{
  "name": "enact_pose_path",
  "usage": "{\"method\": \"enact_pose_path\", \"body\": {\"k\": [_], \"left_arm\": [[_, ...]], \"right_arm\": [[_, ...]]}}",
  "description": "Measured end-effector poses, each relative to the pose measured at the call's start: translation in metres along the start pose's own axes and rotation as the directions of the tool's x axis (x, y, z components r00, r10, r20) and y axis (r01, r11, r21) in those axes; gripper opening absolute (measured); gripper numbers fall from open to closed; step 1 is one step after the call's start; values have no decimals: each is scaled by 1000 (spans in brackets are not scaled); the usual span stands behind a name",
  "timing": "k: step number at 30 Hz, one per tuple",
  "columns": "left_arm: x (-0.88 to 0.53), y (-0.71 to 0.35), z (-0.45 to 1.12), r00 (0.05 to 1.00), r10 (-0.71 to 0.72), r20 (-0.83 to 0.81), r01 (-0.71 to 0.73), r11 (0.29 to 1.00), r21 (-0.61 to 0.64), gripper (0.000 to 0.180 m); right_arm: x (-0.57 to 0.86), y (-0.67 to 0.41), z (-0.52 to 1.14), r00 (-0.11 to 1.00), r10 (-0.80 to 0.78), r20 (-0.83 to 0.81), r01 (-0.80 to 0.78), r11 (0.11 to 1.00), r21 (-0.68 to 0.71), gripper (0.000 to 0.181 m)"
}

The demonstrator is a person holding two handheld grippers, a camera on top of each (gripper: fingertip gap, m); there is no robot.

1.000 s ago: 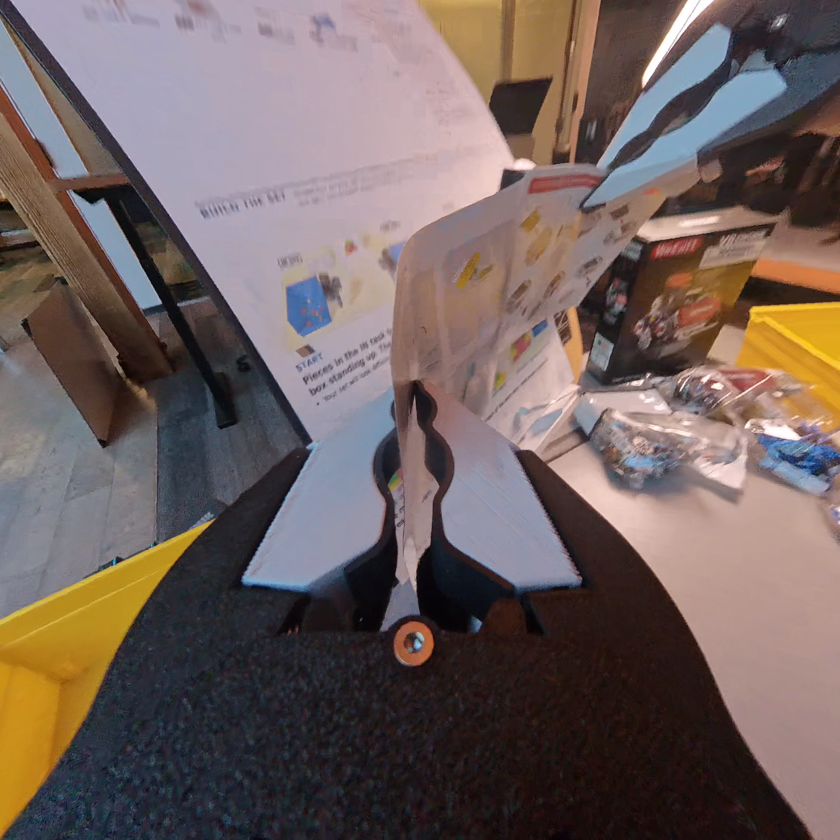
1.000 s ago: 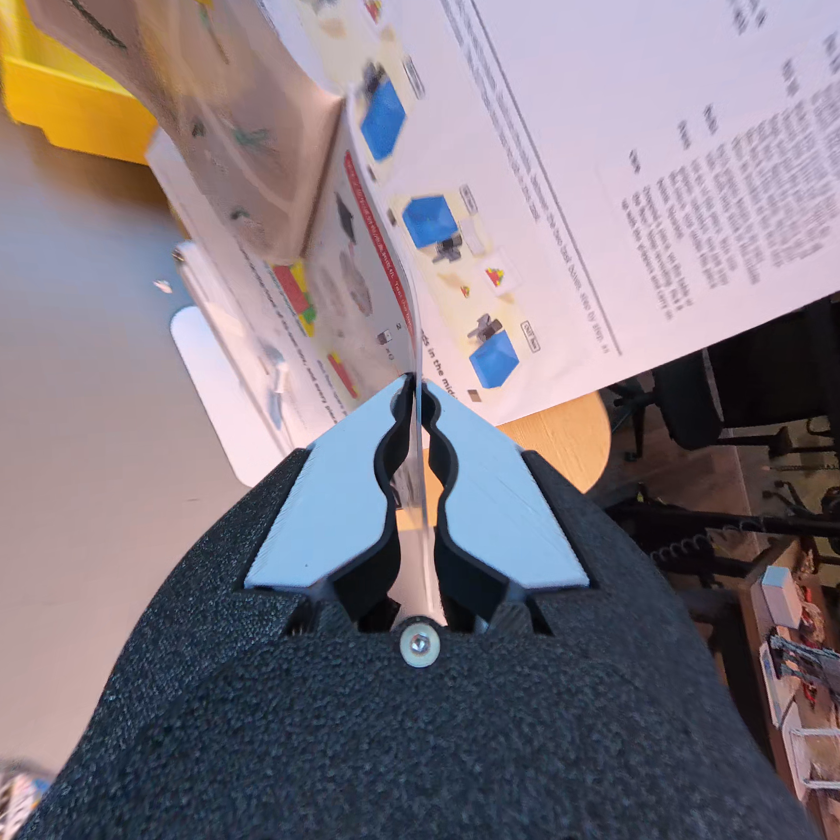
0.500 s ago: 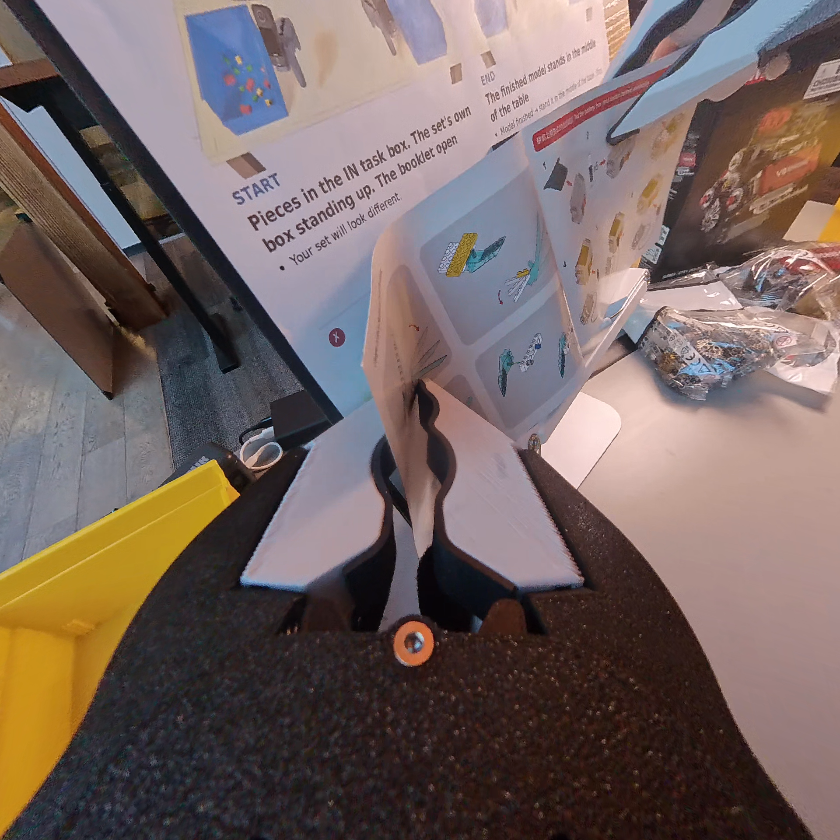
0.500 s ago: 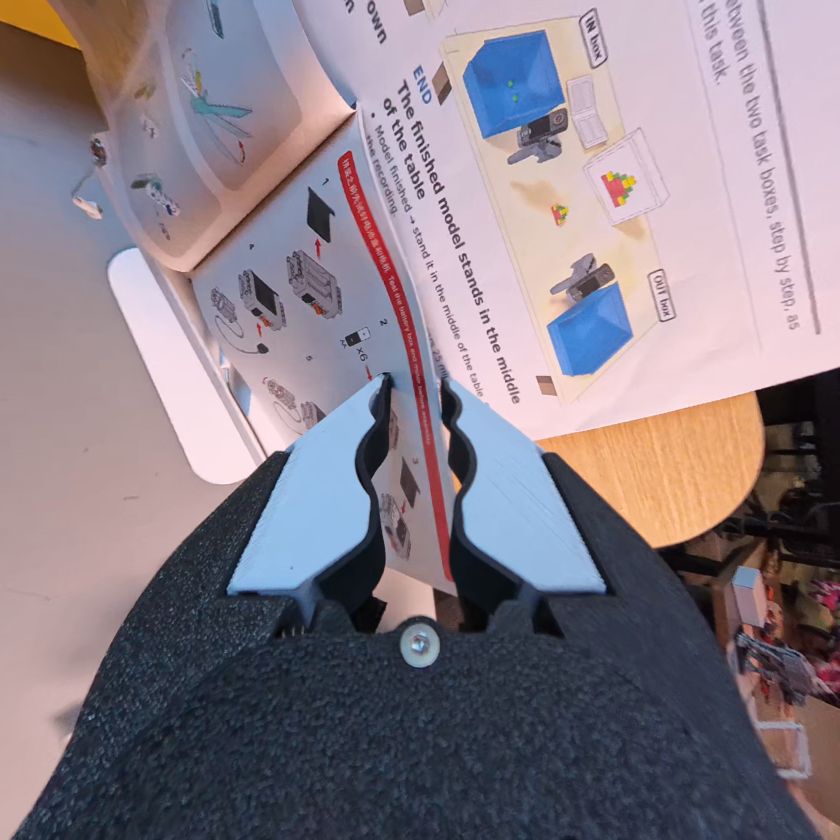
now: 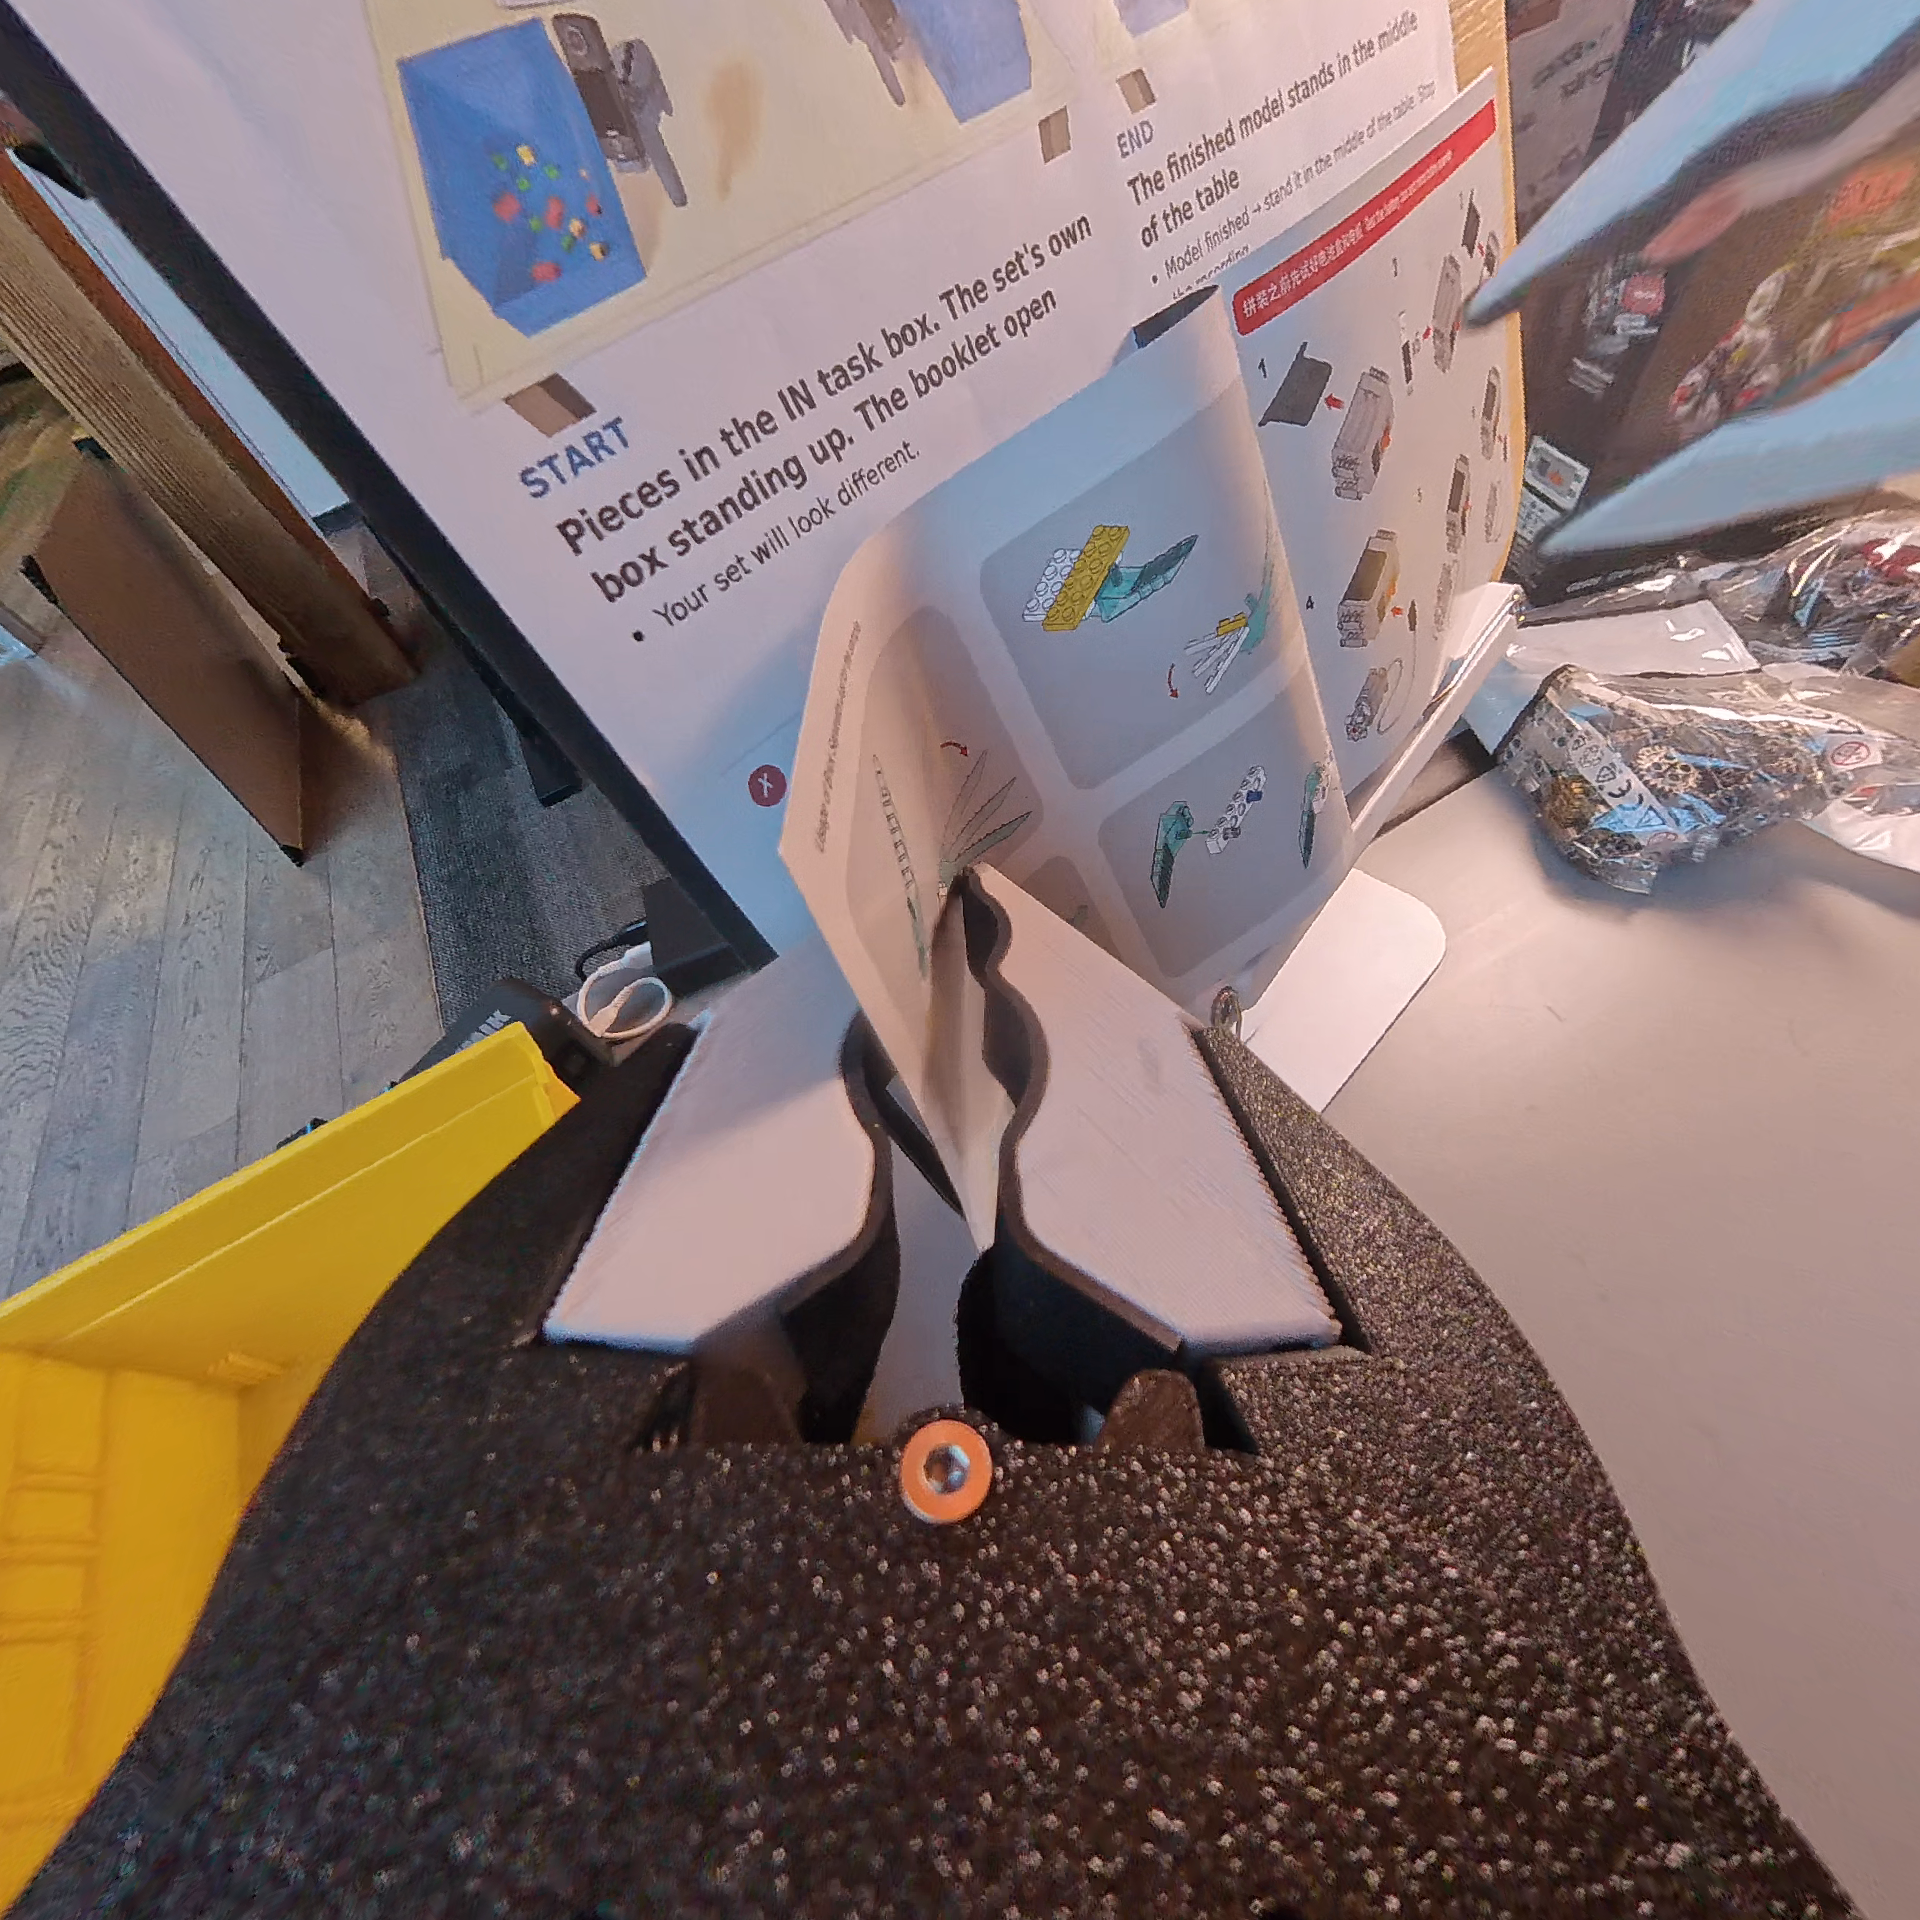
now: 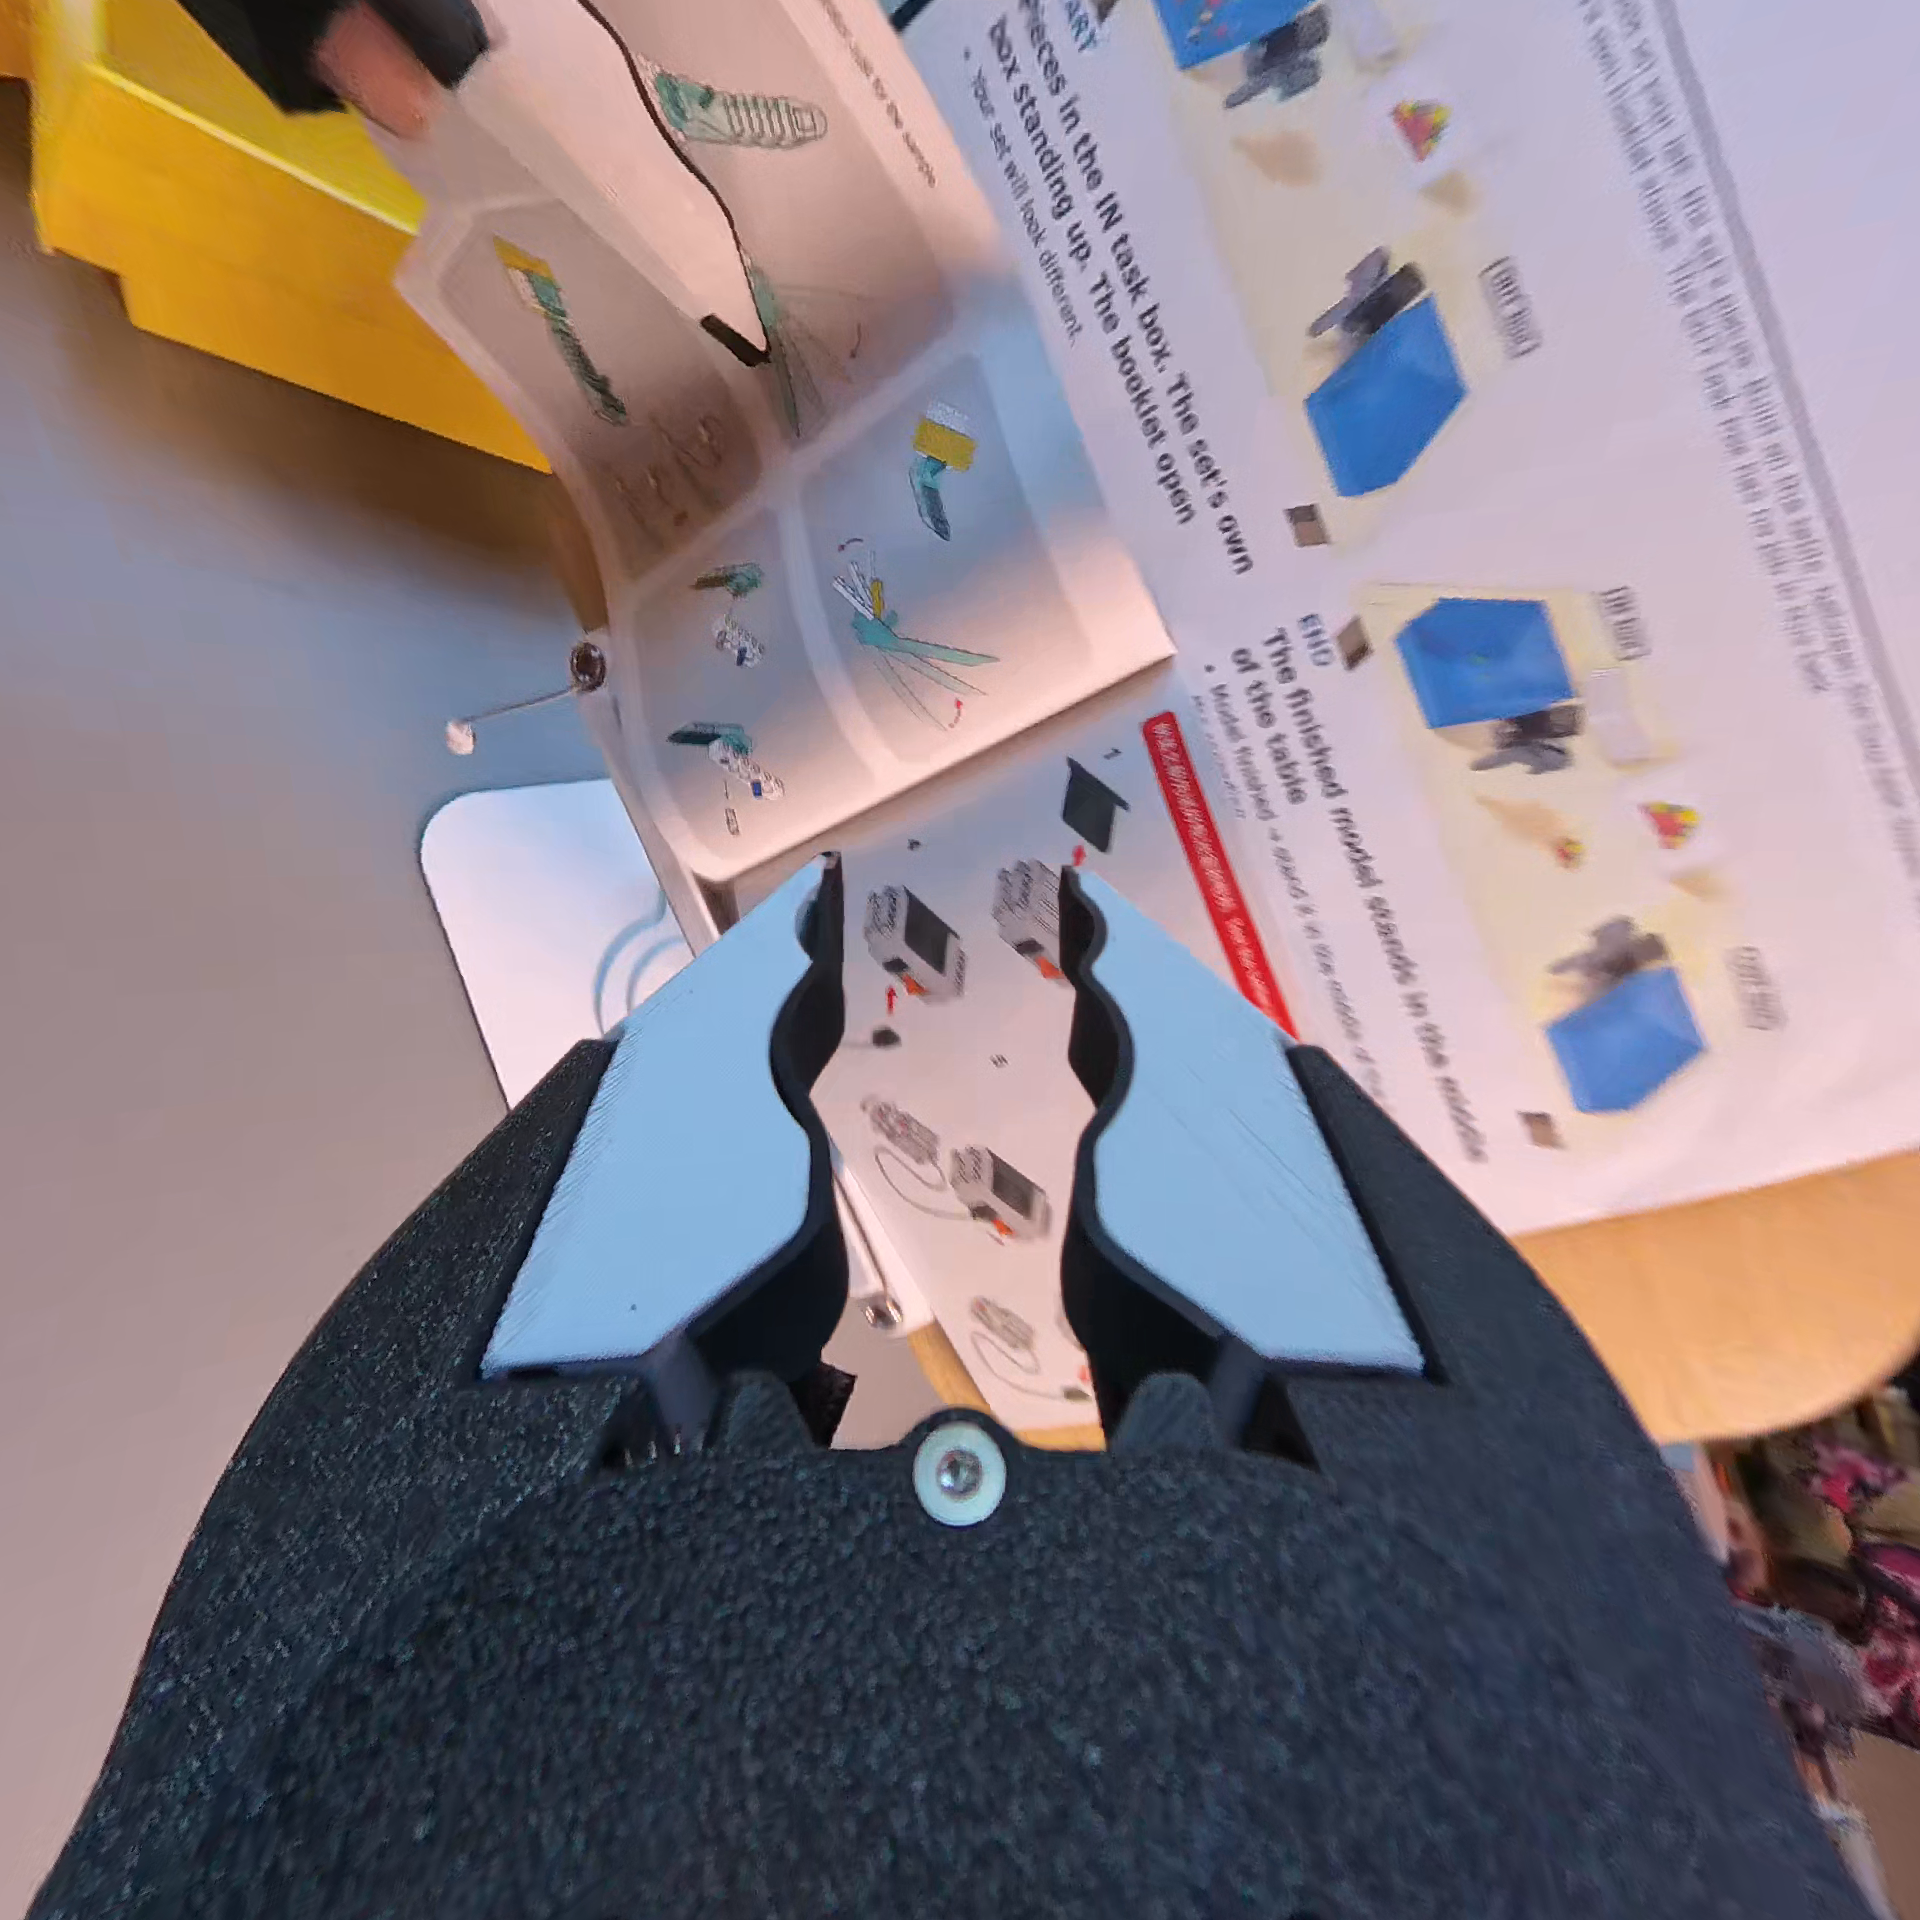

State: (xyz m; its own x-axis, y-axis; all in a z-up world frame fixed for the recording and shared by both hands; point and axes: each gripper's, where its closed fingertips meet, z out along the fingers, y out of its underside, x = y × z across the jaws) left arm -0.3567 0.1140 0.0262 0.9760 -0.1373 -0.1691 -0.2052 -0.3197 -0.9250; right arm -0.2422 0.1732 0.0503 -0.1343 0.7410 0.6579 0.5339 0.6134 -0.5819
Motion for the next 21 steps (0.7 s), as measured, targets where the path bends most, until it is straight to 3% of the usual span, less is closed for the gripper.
{"method": "enact_pose_path", "body": {"k": [2,5,8,11,14,16,19,21], "left_arm": [[2,-3,-5,998,-58,-20,58,998,15,12],[-7,-16,-29,991,-131,11,130,989,70,44],[-16,-44,-73,984,-77,158,47,981,186,52],[19,-78,-94,984,-12,179,-41,957,288,45],[67,-81,-67,985,80,155,-113,968,223,43],[84,-89,-59,962,149,228,-201,954,221,43],[101,-133,-99,917,158,367,-301,878,373,30],[115,-145,-118,937,141,319,-273,867,417,21]], "right_arm": [[-6,6,26,998,38,-57,-40,999,-36,45],[1,13,43,977,18,-214,-27,999,-44,48],[4,17,43,955,91,-284,-98,995,-11,49],[4,19,43,939,135,-316,-134,991,23,49],[4,20,42,935,169,-313,-169,985,26,49],[4,21,41,931,185,-316,-189,982,17,50],[3,21,40,926,202,-318,-208,978,17,50],[3,22,40,923,222,-314,-225,974,26,51]]}}
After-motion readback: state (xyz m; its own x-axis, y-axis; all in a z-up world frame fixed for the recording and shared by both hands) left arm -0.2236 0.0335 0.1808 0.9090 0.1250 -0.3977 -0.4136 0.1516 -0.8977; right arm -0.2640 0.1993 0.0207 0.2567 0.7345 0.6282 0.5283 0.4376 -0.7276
